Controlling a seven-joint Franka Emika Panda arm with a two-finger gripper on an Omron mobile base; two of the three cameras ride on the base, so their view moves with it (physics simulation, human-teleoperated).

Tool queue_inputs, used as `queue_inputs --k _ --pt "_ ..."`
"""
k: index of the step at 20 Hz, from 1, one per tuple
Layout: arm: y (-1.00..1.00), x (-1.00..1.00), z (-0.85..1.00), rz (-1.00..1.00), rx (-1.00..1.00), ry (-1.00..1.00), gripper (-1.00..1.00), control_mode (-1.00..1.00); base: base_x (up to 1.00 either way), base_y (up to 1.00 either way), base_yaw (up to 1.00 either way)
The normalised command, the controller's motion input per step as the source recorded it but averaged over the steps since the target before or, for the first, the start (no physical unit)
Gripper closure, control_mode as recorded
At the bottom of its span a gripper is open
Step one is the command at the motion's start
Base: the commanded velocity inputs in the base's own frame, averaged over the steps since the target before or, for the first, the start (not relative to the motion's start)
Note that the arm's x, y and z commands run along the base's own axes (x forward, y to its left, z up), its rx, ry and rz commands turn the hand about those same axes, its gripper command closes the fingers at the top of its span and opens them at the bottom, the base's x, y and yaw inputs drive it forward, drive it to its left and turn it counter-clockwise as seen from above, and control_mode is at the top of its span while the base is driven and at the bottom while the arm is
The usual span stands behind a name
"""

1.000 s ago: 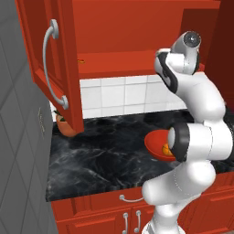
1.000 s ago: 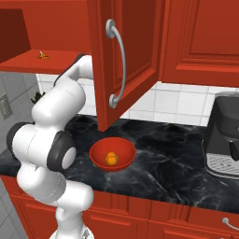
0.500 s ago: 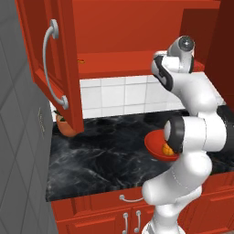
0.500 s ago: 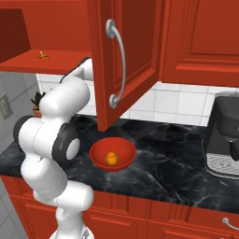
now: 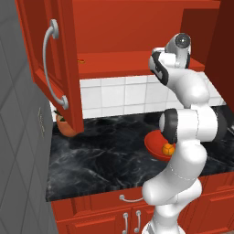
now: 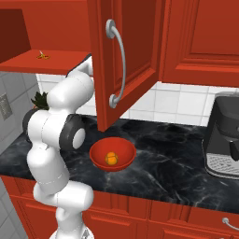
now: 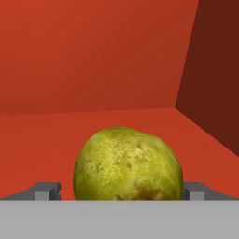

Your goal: Open the cabinet. Pick the orange and pear from the cabinet and place them into the bowl. Then close the cabinet.

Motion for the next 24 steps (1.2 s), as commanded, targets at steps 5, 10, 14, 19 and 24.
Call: queue_inputs --k 5,10,14,19,24 --pt "-0.07 0.41 -0.21 0.00 0.00 0.00 1.00 -1.00 0.00 0.00 0.00" --pt "-0.01 0.10 -0.14 0.00 -0.01 -0.01 1.00 -1.00 0.00 0.00 0.00" --pt "0.00 -0.03 0.00 0.00 0.00 0.00 1.00 -1.00 0.00 0.00 0.00" --pt "0.02 -0.75 0.00 0.00 0.00 -0.05 1.00 -1.00 0.00 0.00 0.00" --pt "0.25 -1.00 0.09 0.00 -0.02 -0.12 1.00 -1.00 0.00 0.00 0.00"
